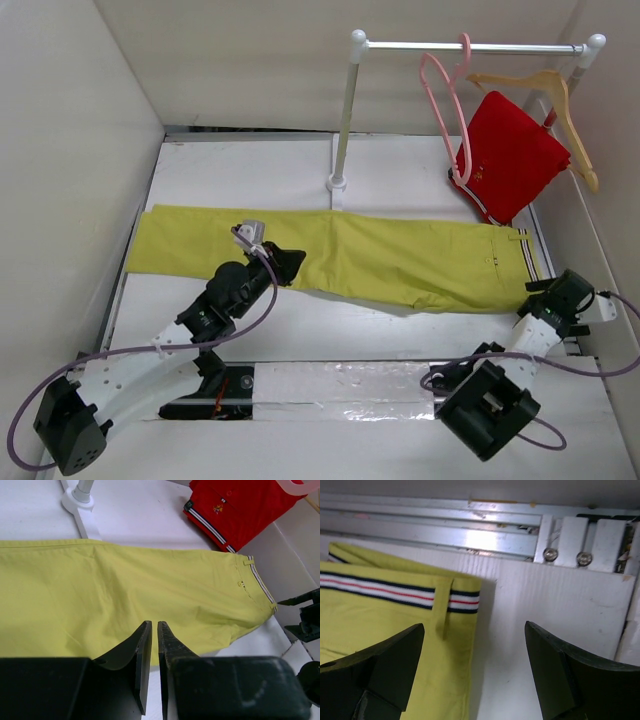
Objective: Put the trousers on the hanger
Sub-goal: Fold the trousers at the center of the board.
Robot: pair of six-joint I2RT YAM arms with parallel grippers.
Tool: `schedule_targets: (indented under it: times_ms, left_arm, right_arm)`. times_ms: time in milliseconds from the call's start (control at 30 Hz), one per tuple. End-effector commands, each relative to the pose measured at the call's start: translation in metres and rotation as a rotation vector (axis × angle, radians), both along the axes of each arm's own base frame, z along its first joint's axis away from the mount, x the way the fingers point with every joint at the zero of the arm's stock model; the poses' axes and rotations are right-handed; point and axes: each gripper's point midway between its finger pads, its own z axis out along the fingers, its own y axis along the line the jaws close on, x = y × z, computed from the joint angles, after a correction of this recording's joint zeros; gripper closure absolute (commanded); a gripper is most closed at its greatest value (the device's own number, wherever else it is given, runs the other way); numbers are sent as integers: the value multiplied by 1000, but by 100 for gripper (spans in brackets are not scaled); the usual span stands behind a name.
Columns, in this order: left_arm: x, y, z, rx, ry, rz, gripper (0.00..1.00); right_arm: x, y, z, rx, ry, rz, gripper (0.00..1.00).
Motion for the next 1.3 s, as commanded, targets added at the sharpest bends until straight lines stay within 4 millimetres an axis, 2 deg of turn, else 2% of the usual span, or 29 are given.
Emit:
schedule_targets:
  times_ms: [0, 67, 100, 267, 300, 500, 600, 633, 667, 767, 800, 833, 867, 933, 967, 1000, 1033, 1067, 1100, 1167, 1200, 1267]
  left_arm:
    - [-7, -4, 11, -35, -43, -45, 92]
    - [-9, -4, 12, -43, -47, -48, 91]
    - [-9, -4, 11, -45, -46, -49, 91]
    - [-11, -5, 10, -46, -41, -61, 91]
    - [-11, -5, 10, -47, -43, -61, 91]
    - [-9, -7, 6, -40, -35, -63, 91]
    - [-7, -8, 2, -29, -24, -57, 91]
    - [-6, -8, 1, -28, -21, -55, 91]
    - [-5, -9, 1, -27, -21, -52, 91]
    - [-3, -9, -4, -14, -10, -41, 91]
    - [-1, -9, -7, -7, -6, -35, 91]
    - [0, -8, -8, -4, -4, -31, 91]
    - [2, -8, -9, 0, 0, -23, 91]
    - [4, -8, -15, 13, 11, -14, 91]
    - [6, -9, -15, 17, 12, -8, 91]
    - [8, -10, -19, 28, 23, -7, 91]
    - [9, -11, -20, 31, 28, -3, 91]
    - [11, -11, -20, 34, 29, 4, 91]
    - [13, -12, -25, 44, 38, 7, 91]
    - [18, -11, -25, 54, 42, 31, 91]
    - [20, -9, -31, 72, 56, 45, 91]
    - [24, -5, -37, 89, 66, 76, 91]
  right_arm:
    - [13, -15, 11, -35, -98, 66, 13]
    - [23, -16, 6, -21, -107, 124, 14]
    - [31, -10, 3, 9, -127, 168, 15]
    - [44, -10, -14, 101, -161, 235, 21]
    - [52, -10, -9, 89, -193, 263, 22]
    - [58, -13, -13, 117, -200, 269, 25]
    - [63, -17, -14, 137, -205, 261, 29]
    - [64, -17, -19, 159, -202, 263, 37]
    - [66, -17, -19, 166, -207, 270, 59]
    - [78, -10, -14, 153, -236, 322, 96]
    - [81, -8, -9, 132, -234, 337, 100]
    - [89, 4, -5, 121, -229, 387, 100]
    - [94, 11, 12, 65, -252, 422, 100]
    - [95, 33, 24, 23, -247, 476, 100]
    - [106, 60, 54, -59, -310, 577, 100]
    - [100, 76, 50, -48, -284, 596, 100]
    - [99, 93, 57, -56, -311, 628, 100]
    - [100, 127, 52, -39, -323, 732, 100]
    - [92, 139, 63, -75, -363, 749, 100]
    - [84, 162, 57, -57, -373, 796, 100]
    - [79, 181, 62, -59, -397, 868, 100]
    - [74, 195, 67, -70, -402, 926, 100]
